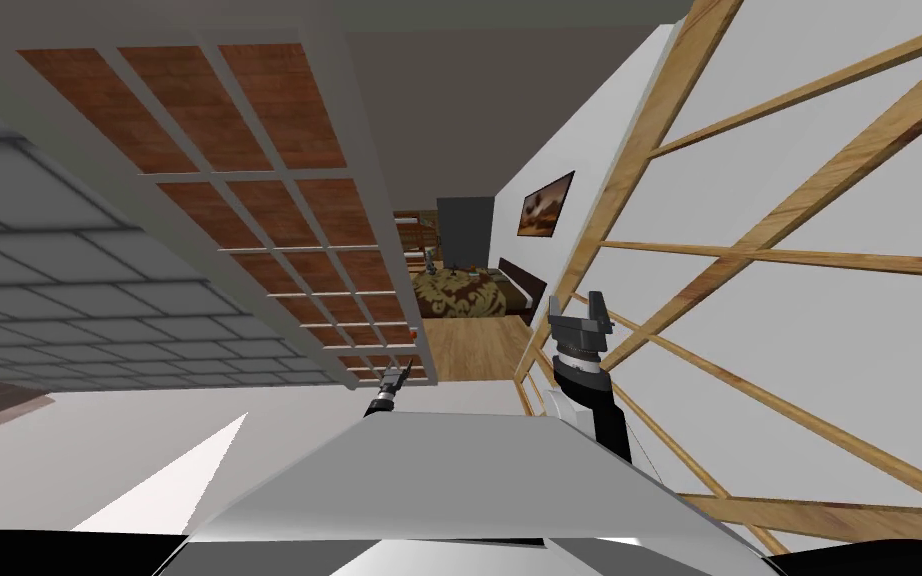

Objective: Pull the door open

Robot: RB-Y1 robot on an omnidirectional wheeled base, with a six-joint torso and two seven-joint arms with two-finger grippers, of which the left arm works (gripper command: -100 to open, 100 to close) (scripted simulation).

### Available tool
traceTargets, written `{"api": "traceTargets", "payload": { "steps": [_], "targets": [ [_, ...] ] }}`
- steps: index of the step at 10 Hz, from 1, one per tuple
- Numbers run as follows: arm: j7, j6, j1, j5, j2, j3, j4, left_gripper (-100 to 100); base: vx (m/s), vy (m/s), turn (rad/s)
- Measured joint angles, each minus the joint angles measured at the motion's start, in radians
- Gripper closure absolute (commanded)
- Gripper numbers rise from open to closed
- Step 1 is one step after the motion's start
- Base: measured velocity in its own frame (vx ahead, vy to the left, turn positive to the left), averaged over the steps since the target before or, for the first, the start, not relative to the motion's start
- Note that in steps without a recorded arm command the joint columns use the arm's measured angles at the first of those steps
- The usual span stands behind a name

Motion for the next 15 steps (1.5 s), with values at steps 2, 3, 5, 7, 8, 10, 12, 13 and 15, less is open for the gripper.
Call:
{"api": "traceTargets", "payload": {
  "steps": [2,3,5,7,8,10,12,13,15],
  "targets": [
    [0.005,-0.011,0.001,0.008,0.011,0.011,0.017,-100,0.177,-0.016,-0.086],
    [0.005,-0.016,0.001,0.012,0.014,0.018,0.023,-100,0.191,-0.028,-0.105],
    [0.011,-0.025,0.008,0.022,0.027,0.032,0.032,-100,0.193,-0.007,-0.115],
    [0.011,-0.050,-0.005,0.035,0.041,0.051,0.080,-100,0.208,0.000,-0.100],
    [0.014,-0.053,0.005,0.039,0.045,0.057,0.073,-100,0.181,-0.008,-0.073],
    [0.016,-0.065,0.008,0.044,0.051,0.065,0.086,100,0.028,-0.002,0.012],
    [0.016,-0.061,0.008,0.045,0.052,0.066,0.085,100,-0.027,0.006,-0.012],
    [0.016,-0.059,0.007,0.044,0.052,0.066,0.085,100,-0.009,0.003,-0.005],
    [0.016,-0.059,0.007,0.043,0.052,0.065,0.085,100,0.000,0.000,0.000]
  ]
}}
